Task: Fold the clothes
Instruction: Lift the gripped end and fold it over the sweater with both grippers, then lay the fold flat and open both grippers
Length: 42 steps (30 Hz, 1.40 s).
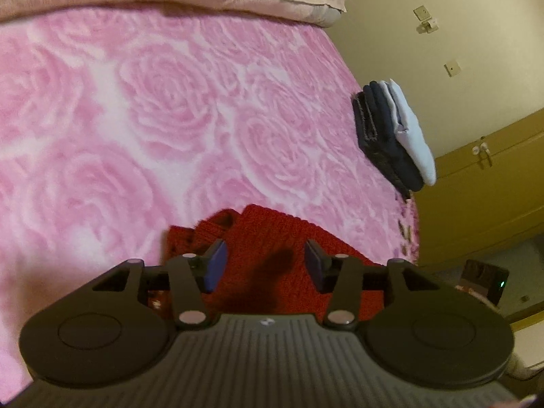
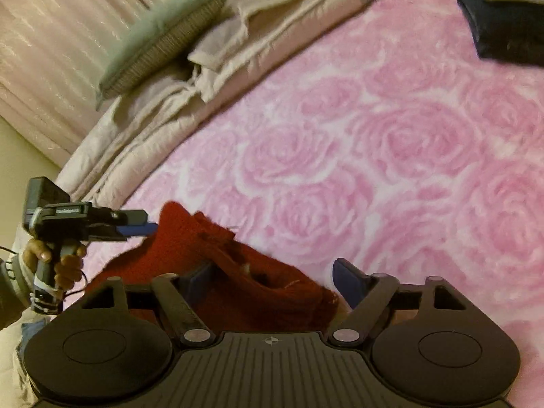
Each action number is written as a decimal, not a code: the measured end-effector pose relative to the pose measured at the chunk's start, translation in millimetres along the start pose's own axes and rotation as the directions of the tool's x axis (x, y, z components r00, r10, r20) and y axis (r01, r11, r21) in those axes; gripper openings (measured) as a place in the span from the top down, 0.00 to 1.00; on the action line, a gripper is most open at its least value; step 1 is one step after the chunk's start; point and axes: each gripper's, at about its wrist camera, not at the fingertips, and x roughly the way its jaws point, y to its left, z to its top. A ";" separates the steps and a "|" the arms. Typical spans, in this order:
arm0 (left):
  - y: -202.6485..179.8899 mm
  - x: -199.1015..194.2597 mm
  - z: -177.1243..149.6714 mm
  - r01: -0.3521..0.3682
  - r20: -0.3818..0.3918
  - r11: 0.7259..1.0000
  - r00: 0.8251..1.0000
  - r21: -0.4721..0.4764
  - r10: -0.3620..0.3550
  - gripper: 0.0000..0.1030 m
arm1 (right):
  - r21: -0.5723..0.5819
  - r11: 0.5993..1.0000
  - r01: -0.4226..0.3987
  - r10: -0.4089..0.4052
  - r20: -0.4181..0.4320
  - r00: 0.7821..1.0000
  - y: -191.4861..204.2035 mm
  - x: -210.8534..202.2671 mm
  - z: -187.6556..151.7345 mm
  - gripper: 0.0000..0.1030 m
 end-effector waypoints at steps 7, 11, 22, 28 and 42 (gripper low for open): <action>-4.8 11.8 -4.3 0.031 -0.017 0.995 0.999 0.095 -0.030 1.00 | 0.086 0.996 -0.034 0.039 -0.058 0.998 -15.8 15.4 -4.2 0.74; -13.2 -7.6 -1.7 0.007 0.086 0.987 0.996 0.161 -0.021 1.00 | 0.094 0.994 -0.054 0.054 0.002 0.999 -16.9 9.1 -0.7 0.82; -31.2 14.2 -10.0 -0.264 0.091 0.933 0.964 0.244 0.249 0.97 | 0.154 0.980 0.124 -0.116 -0.059 0.991 -19.3 26.8 8.7 0.40; -65.2 -27.0 -11.5 -0.324 0.196 0.913 0.940 0.247 0.280 0.90 | 0.175 0.950 0.259 -0.273 0.062 0.960 2.9 -28.6 -9.5 0.35; -106.3 74.9 -47.3 -0.272 0.033 0.796 0.952 0.540 0.303 0.98 | -0.079 0.922 0.378 -0.371 0.093 0.924 45.6 45.8 -28.8 0.59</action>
